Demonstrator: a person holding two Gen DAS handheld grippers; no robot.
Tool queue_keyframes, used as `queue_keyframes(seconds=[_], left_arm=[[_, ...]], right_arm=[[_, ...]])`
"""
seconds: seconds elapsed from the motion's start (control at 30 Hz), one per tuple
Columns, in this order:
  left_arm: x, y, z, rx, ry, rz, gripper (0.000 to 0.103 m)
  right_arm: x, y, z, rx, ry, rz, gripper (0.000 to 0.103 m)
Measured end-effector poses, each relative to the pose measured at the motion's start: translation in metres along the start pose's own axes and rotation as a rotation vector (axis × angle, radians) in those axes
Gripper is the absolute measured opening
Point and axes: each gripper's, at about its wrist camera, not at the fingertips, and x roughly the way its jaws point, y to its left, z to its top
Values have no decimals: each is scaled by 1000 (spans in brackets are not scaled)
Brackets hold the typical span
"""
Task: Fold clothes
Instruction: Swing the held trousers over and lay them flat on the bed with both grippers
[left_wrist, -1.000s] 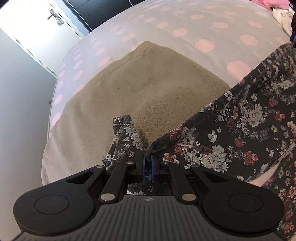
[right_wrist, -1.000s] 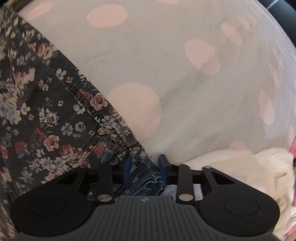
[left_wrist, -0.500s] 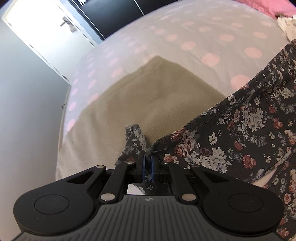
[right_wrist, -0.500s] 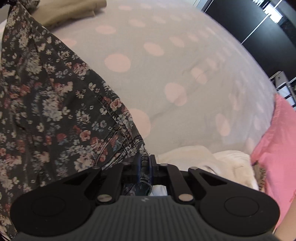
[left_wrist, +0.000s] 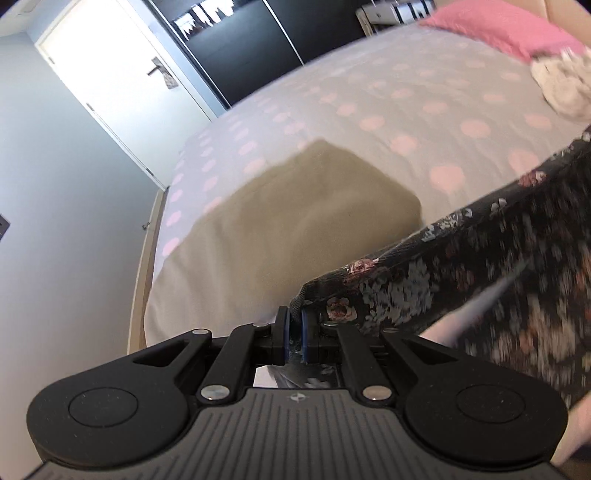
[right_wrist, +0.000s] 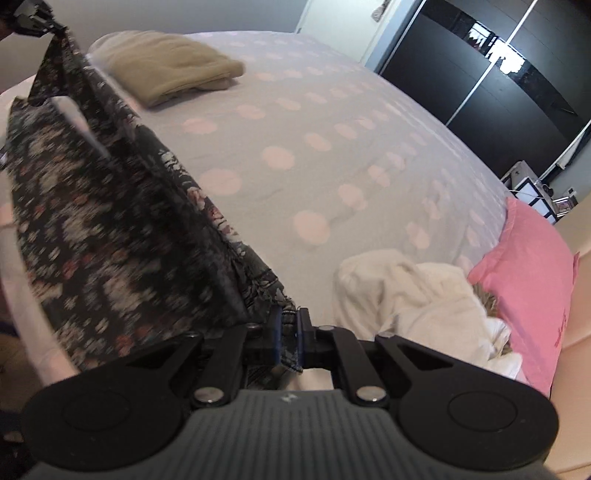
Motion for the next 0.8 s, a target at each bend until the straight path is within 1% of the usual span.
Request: queue_keyframes(seconds=[0.1, 0.17, 0.23, 0.3, 0.4, 0.63, 0.8], left_arm=[[3, -16, -22, 32, 38, -1, 4], [3, -25, -33, 46, 49, -8, 4], [2, -34, -42, 57, 56, -22, 4], [0, -45, -49, 89, 60, -28, 4], [-3, -59, -56, 139, 65, -30, 4], [0, -81, -68, 226, 95, -17, 4], [1, -87, -74, 259, 103, -29, 4]], right_arm=[[-8, 40, -18, -37, 29, 29, 8], [-9, 65, -30, -66, 54, 47, 8], [-7, 82, -41, -112, 97, 60, 8], [-1, 98, -50, -191, 150, 58, 8], [19, 123, -61, -281, 217, 59, 8], [63, 145, -78, -390, 331, 115, 9], [93, 151, -87, -395, 381, 142, 9]])
